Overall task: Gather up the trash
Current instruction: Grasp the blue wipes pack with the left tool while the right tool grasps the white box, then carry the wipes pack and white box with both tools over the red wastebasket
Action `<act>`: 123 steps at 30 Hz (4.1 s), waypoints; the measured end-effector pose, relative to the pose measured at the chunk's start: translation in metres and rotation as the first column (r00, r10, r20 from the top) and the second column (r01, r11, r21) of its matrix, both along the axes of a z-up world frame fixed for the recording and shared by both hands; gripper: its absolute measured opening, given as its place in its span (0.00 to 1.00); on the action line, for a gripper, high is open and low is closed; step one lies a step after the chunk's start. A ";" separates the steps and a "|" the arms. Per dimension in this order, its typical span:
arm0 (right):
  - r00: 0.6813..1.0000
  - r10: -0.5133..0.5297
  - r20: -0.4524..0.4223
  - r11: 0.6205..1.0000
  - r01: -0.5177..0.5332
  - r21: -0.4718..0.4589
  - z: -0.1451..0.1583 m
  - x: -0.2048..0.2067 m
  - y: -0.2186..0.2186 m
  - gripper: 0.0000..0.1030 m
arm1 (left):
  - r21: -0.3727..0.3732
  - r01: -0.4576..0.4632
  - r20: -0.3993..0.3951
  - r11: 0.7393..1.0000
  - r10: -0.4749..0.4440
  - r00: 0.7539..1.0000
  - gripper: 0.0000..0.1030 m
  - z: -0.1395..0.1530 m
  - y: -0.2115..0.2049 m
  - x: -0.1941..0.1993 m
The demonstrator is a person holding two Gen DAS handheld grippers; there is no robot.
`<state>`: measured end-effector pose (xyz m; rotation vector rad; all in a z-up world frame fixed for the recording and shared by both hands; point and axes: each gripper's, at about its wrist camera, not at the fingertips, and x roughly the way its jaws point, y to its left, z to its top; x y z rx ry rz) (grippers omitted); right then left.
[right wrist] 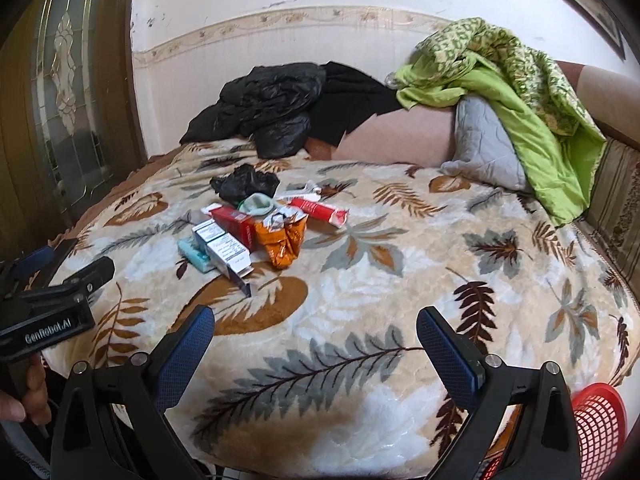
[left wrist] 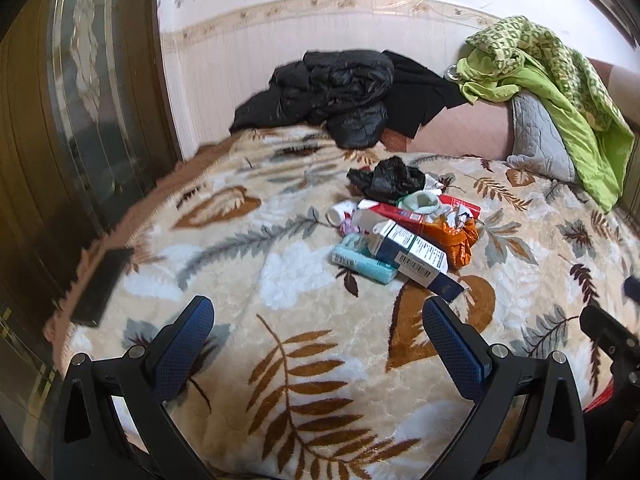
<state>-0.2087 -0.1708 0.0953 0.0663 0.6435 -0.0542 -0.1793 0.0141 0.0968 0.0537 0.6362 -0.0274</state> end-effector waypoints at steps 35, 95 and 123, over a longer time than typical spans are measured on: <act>0.962 0.260 -0.087 0.955 -0.243 0.169 -0.029 0.138 0.035 0.31 | -0.224 -0.008 -0.227 0.975 -0.045 0.973 0.77 -0.028 0.020 0.107; 0.998 0.059 0.024 0.967 -0.063 0.248 0.003 0.068 -0.045 0.30 | -0.020 0.278 0.024 0.960 -0.278 0.960 0.16 0.007 -0.089 0.079; 0.951 -0.306 0.045 0.886 0.266 0.380 0.026 -0.168 -0.197 0.30 | 0.177 0.708 -0.003 0.683 -0.719 0.695 0.16 0.016 -0.297 -0.096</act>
